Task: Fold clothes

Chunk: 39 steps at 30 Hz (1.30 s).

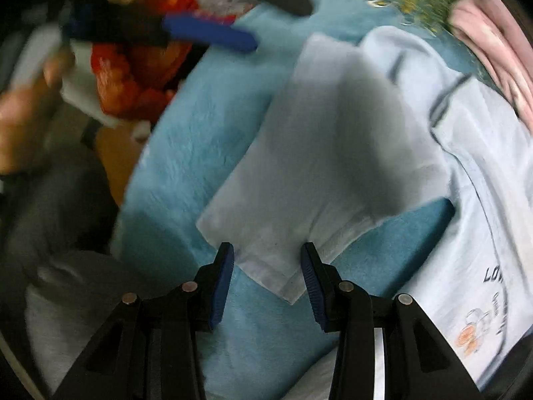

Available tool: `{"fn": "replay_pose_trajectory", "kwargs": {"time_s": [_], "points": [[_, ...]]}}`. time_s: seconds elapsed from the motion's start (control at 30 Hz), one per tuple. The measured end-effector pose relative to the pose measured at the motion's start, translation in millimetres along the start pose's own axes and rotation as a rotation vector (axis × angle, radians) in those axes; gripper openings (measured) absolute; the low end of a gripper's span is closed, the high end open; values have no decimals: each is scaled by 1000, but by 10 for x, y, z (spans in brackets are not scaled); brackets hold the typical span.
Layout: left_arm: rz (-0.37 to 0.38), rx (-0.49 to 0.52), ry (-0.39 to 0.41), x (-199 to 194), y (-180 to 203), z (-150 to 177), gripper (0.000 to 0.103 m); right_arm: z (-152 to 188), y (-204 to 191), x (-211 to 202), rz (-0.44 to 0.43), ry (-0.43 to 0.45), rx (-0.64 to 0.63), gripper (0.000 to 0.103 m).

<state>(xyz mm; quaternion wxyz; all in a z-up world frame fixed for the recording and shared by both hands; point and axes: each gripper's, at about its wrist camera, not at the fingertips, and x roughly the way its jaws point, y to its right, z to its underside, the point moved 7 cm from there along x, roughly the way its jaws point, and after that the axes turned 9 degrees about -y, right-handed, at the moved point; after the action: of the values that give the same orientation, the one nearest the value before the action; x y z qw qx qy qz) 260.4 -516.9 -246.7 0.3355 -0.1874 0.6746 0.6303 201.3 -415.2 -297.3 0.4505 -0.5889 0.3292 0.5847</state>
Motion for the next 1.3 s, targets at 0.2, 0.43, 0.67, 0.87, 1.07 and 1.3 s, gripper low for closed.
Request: {"fn": "replay_pose_trajectory", "kwargs": {"time_s": [0.2, 0.43, 0.67, 0.87, 1.07, 1.3], "points": [[10, 53, -7, 66, 158, 7, 57, 19, 13, 22, 45, 45, 40, 34], [8, 43, -29, 165, 147, 61, 58, 35, 23, 23, 133, 62, 75, 12], [4, 28, -45, 251, 107, 143, 58, 57, 22, 30, 129, 67, 105, 11], [6, 19, -56, 307, 87, 190, 58, 65, 12, 43, 130, 60, 110, 11], [11, 24, -67, 352, 88, 206, 58, 84, 7, 50, 129, 54, 116, 11], [22, 35, -80, 422, 131, 224, 58, 120, 2, 61, 121, 51, 131, 11]]}}
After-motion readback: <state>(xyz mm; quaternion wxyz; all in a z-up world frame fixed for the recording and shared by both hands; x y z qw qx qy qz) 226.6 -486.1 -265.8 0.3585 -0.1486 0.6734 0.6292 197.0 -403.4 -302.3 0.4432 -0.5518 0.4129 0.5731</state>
